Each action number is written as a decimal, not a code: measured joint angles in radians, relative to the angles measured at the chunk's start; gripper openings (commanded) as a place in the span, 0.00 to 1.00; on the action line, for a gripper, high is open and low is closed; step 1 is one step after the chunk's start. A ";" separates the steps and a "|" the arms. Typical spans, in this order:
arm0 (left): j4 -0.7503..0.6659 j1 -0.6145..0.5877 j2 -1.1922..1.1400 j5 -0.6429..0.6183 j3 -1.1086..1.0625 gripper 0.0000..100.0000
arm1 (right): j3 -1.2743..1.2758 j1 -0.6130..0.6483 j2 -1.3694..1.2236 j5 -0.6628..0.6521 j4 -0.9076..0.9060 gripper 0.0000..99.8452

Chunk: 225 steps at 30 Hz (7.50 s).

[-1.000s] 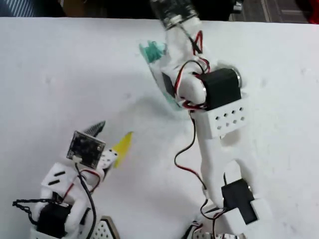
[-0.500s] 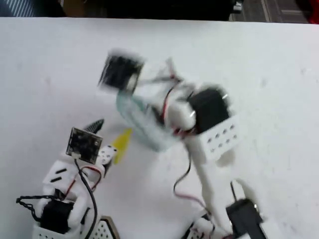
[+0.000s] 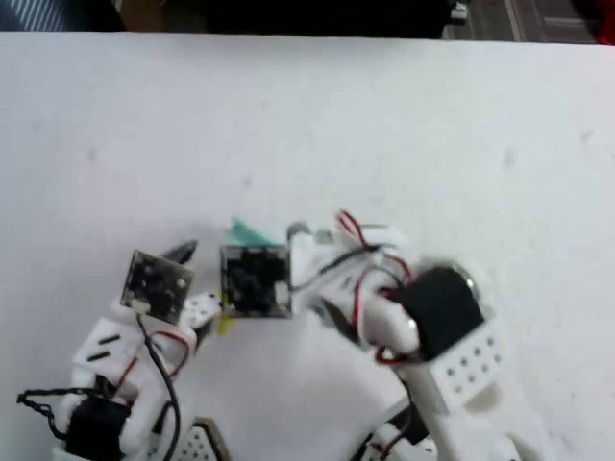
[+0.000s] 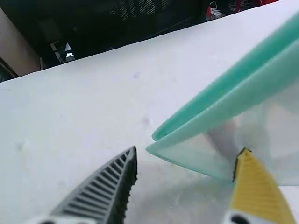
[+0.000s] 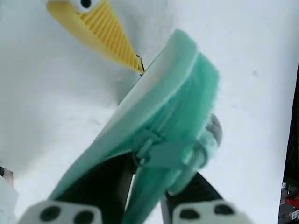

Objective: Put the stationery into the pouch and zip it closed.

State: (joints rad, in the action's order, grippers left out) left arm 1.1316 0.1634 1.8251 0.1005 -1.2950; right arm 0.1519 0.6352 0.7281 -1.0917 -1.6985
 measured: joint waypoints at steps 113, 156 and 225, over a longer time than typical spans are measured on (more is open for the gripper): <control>-0.442 0.385 0.002 0.385 -0.350 0.02 | -0.643 0.141 -0.453 0.789 -0.002 0.22; -0.437 0.381 -0.009 0.384 -0.351 0.02 | -0.635 -0.006 -0.302 0.730 -0.011 0.02; -0.437 0.137 -0.012 -0.040 -0.262 0.02 | 0.562 0.123 0.270 0.730 0.789 0.22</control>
State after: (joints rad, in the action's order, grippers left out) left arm 0.6943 0.3000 1.8128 0.0606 -1.5574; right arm 0.7135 0.7580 0.9981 -0.3613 -0.9099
